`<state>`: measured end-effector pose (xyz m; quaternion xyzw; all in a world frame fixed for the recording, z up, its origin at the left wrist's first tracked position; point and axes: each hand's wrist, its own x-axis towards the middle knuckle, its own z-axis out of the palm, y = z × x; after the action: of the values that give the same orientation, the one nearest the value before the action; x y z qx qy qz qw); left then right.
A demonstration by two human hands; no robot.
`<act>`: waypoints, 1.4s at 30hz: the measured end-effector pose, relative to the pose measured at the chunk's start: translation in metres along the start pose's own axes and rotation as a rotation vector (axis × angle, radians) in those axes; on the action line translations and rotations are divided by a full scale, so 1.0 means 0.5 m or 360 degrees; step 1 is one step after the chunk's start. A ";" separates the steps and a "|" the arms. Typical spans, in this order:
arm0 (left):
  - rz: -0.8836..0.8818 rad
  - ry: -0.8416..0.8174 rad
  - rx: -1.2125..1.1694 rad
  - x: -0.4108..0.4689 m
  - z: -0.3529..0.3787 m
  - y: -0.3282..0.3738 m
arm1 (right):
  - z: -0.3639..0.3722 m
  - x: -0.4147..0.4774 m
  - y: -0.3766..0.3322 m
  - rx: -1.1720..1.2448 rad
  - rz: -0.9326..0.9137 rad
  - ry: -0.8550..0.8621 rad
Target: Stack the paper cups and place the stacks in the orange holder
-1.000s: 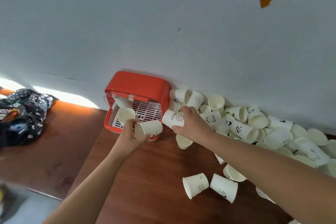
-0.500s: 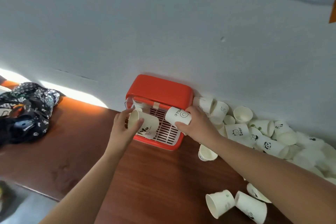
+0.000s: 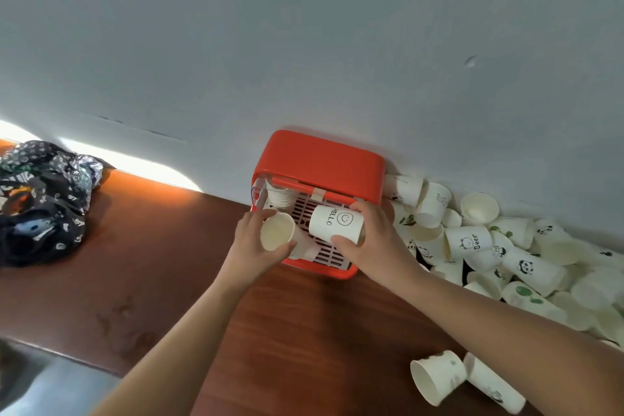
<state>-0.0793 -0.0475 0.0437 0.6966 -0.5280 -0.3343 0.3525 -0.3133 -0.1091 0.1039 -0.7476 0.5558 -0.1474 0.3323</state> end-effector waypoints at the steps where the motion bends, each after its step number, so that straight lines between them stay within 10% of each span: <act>1: 0.0042 -0.0038 -0.0049 0.000 -0.001 0.000 | 0.002 -0.001 -0.006 0.0047 0.0025 -0.0019; 16: -0.0166 -0.0418 -0.0722 0.014 -0.049 0.003 | 0.008 0.016 -0.065 0.0279 0.0092 -0.0094; 27: -0.0526 -0.0612 -0.0857 -0.016 0.006 0.034 | 0.064 0.006 -0.050 0.0086 -0.0021 -0.0753; 33: -0.0525 0.0125 -0.0165 0.032 -0.003 -0.015 | 0.052 0.008 -0.015 0.0074 0.0044 -0.0482; 42: -0.0478 -0.0076 0.0555 0.105 0.037 -0.084 | 0.059 0.025 0.015 -0.0022 0.0132 -0.0410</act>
<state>-0.0622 -0.0931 -0.0063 0.8096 -0.4764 -0.3030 0.1606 -0.2971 -0.1121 0.0754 -0.7390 0.5399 -0.0324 0.4016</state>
